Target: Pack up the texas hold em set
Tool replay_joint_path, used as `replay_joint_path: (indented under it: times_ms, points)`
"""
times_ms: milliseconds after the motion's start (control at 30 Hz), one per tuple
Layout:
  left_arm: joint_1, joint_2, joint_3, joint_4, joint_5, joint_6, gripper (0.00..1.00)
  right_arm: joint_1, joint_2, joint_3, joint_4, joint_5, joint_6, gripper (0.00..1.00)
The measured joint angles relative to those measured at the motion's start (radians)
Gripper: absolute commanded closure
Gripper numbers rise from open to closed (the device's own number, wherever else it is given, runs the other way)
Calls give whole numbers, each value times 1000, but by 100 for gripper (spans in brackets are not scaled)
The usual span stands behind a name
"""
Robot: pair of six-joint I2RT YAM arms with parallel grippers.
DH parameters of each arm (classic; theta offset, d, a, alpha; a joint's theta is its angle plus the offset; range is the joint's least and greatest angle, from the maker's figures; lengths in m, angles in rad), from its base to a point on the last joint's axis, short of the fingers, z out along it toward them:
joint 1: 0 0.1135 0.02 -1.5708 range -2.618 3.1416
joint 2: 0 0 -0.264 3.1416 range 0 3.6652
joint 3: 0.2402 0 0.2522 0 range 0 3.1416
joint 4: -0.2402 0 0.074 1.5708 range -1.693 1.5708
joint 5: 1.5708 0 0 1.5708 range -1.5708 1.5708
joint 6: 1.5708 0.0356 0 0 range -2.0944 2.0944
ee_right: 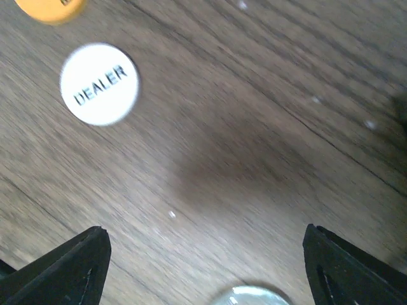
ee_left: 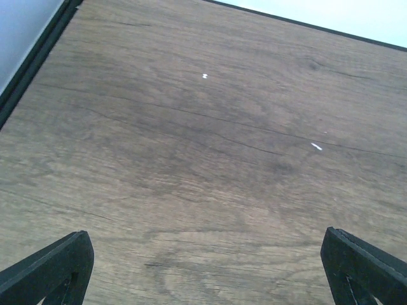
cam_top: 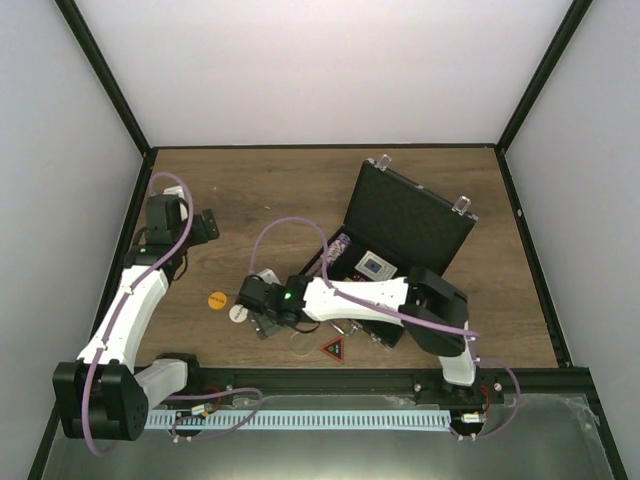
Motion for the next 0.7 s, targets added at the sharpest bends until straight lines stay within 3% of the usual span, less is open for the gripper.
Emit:
replay_joint_path:
  times_ms: [233,700]
  points:
    - [13,10,0,-14,-46,-3,0,1,148,147,54,8,-74,17]
    - [13,-4,-1,-16,-56,-3,0,1,309,277,88,-19,-181,15]
